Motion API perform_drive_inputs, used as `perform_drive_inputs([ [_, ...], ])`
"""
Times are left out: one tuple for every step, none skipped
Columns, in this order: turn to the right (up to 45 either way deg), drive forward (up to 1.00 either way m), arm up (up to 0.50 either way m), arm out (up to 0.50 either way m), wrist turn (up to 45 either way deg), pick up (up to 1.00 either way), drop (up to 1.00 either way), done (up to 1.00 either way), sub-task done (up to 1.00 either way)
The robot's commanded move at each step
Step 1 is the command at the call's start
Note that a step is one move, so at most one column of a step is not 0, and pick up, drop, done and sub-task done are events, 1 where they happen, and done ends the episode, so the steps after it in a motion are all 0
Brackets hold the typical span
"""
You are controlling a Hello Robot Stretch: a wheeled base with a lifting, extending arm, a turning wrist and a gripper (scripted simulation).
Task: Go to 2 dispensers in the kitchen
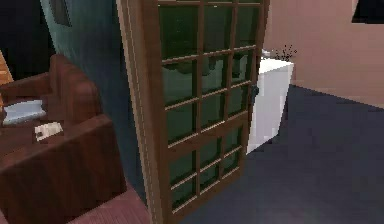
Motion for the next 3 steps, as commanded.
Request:
perform_drive_inputs([
  [0.0,0.2,0.0,0.0,0.0,0.0,0.0,0.0,0.0],
  [39.0,0.0,0.0,0.0,0.0,0.0,0.0,0.0,0.0],
  [0.0,1.0,0.0,0.0,0.0,0.0,0.0,0.0,0.0],
])
